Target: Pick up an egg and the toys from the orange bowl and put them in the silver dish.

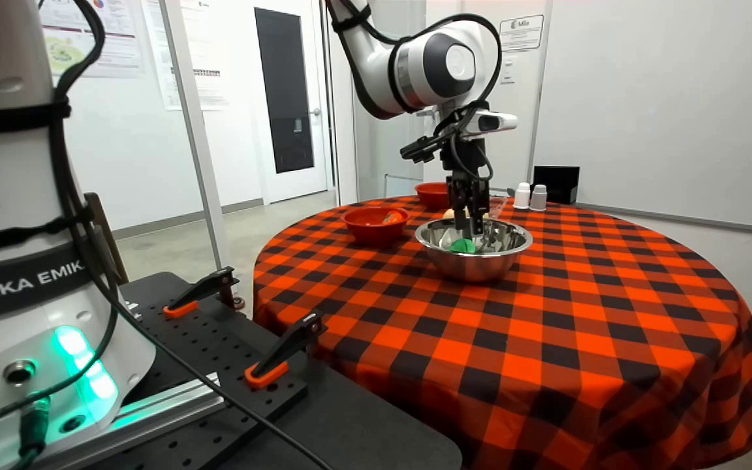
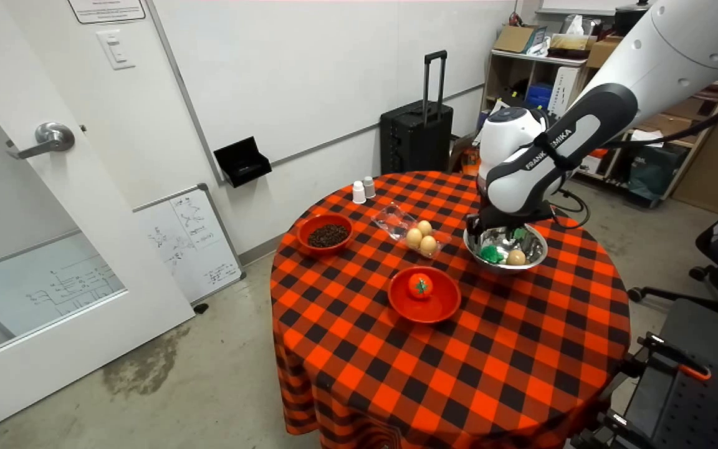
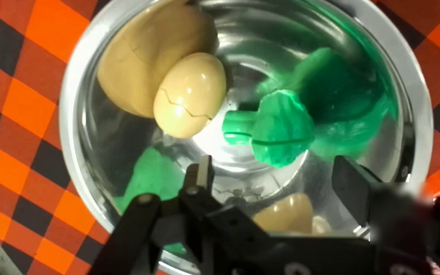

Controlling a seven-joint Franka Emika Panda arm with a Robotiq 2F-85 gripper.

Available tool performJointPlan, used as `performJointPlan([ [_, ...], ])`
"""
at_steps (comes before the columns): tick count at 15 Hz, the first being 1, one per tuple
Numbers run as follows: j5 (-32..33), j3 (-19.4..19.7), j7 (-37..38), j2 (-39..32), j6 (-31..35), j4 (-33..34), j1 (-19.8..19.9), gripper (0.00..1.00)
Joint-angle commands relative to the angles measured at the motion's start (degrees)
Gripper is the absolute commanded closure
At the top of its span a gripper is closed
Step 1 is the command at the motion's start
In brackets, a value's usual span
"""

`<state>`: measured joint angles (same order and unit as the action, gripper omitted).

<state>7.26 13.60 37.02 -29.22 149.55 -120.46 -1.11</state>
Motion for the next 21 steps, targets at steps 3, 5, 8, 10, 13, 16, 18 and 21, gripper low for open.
performJointPlan([
  [3,0.17,0.72,-2.03,1.11,1.94,-1.15,-0.95,0.00],
  [5,-1.50,-0.43,-6.41,-2.73,8.43,-2.28,2.34,0.00],
  [8,-3.53,-1.19,-12.86,-1.43,12.69,-5.49,4.18,0.00],
  [10,-3.65,-0.91,-15.19,6.61,8.45,-8.50,2.19,0.00],
  [13,-3.48,-1.85,-18.32,12.60,6.21,-9.81,1.82,0.00],
  [16,-3.63,-4.15,-20.44,19.99,1.42,-10.22,1.74,0.00],
  [18,-4.13,-5.90,-22.30,24.13,-2.20,-10.26,2.20,0.00],
  [21,-5.45,-7.80,-24.93,27.75,-6.87,-9.72,2.43,0.00],
])
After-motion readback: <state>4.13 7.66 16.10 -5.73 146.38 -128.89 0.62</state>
